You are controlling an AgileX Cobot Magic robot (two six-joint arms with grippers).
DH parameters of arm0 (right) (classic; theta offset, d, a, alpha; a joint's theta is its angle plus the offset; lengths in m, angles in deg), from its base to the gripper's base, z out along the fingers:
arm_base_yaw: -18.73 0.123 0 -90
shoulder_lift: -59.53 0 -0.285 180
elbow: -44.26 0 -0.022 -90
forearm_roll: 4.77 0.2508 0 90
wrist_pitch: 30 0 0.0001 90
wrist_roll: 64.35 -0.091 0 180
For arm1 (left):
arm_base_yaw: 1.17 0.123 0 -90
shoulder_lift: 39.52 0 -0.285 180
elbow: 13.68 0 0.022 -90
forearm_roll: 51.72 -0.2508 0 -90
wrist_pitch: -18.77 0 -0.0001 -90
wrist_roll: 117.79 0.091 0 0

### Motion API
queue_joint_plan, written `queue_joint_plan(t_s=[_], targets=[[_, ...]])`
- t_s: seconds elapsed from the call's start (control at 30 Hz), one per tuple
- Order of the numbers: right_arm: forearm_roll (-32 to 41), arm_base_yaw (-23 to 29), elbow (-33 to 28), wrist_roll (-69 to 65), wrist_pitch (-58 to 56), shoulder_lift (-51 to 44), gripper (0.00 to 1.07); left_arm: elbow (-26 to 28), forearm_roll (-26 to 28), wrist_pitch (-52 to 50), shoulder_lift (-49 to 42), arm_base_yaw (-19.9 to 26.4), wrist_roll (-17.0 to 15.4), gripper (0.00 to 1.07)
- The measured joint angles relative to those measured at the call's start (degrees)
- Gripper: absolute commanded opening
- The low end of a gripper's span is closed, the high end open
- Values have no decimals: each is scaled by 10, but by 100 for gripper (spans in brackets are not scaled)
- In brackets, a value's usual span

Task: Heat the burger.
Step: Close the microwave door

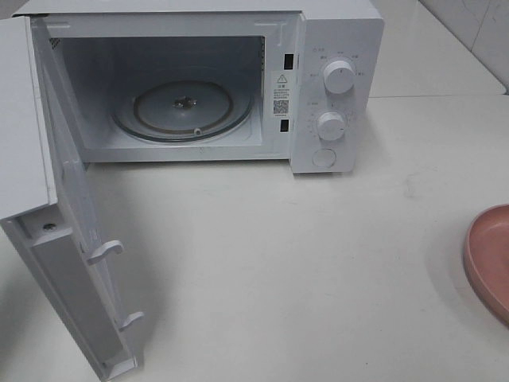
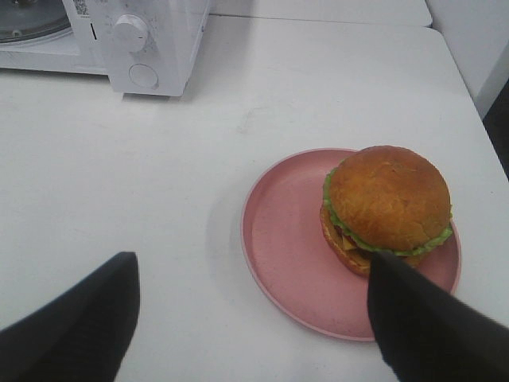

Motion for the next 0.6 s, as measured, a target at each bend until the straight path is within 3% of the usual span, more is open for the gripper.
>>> queue_joint_plan(t_s=[0.13,0.2,0.3,0.37,0.6], targets=[[0,0,0,0,0,0,76,6,2,-17,26,-20,-5,0],[0,0,0,0,0,0,76,25,46,-8,50,-76,-5,0],[0,0,0,0,0,0,76,29,65,-7,56,-93,-2,0],[0,0,0,0,0,0,76,46,117,-7,78,-151,24,0],[0,0,0,0,0,0,76,73,190,-7,113,-226,58,0]])
